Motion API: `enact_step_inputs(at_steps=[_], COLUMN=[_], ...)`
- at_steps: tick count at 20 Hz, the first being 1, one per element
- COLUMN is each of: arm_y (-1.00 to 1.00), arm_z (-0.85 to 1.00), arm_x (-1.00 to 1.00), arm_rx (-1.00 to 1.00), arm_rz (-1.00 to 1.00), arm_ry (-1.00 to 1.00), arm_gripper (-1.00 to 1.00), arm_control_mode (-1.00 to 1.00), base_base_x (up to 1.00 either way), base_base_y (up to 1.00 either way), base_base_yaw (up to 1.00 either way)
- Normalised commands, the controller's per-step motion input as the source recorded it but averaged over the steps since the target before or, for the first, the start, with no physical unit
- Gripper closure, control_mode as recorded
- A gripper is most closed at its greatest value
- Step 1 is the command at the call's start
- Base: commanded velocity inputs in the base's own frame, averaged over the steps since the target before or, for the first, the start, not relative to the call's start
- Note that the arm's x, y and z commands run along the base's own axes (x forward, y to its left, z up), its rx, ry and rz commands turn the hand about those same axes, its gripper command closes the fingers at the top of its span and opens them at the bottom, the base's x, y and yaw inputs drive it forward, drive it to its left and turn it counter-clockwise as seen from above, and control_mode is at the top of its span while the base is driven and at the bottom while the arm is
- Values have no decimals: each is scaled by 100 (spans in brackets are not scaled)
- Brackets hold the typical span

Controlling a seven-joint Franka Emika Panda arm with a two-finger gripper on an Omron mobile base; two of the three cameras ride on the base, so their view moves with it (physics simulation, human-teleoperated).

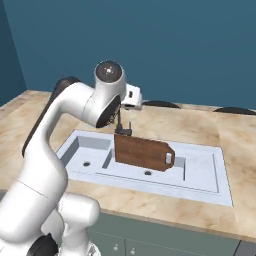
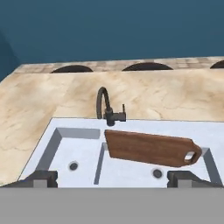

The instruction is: Move the cutting board and knife to the sink. Then move spray from the cabinet to the counter.

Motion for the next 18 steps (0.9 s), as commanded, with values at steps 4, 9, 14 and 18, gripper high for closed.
enact_step_inputs(at_steps=[4, 9, 14, 18], arm_y=[7, 13, 2, 0], arm_z=[0, 1, 13, 0], arm_x=[-36, -9, 0, 0], arm_rx=[-16, -9, -5, 0], arm_rz=[0, 0, 0, 0], arm_ry=[-14, 3, 6, 0], arm_gripper=[-100, -100, -100, -100], arm_control_mode=[-100, -100, 100, 100], base_base_x=[0, 0, -6, -36], base_base_y=[0, 0, 0, -4], base_base_yaw=[0, 0, 0, -1])
